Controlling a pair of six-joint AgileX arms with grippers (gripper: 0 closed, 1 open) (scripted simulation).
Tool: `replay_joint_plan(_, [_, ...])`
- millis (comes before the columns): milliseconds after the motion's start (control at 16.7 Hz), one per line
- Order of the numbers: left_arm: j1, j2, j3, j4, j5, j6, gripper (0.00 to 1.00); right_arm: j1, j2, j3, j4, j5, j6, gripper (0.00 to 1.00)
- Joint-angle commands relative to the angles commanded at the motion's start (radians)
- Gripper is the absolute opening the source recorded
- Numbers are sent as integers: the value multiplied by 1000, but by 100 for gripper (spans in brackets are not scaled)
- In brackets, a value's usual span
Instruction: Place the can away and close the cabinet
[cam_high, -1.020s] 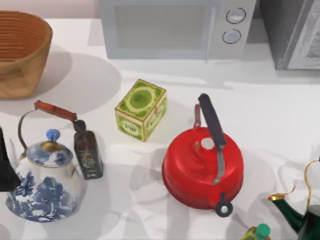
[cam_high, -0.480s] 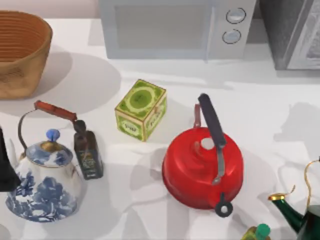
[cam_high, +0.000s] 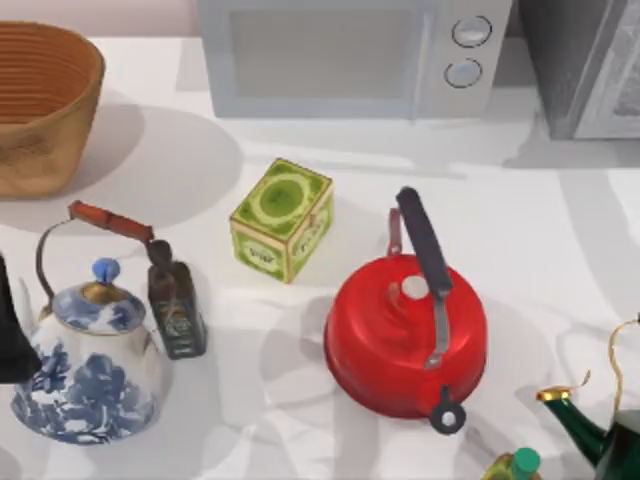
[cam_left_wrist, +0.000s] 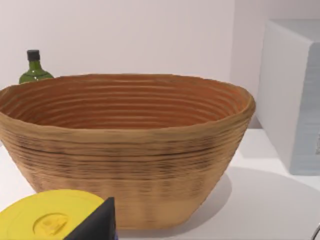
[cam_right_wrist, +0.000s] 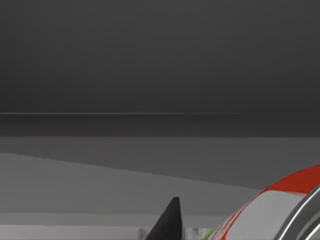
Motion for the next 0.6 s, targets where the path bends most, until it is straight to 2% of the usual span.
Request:
replay_joint_plan(300, [0,0,0,0,0,0,100,9,206,234,-71,45,-4,0])
replay_joint_plan(600, [0,0,0,0,0,0,100,10,228,259,-80,51,-6,0])
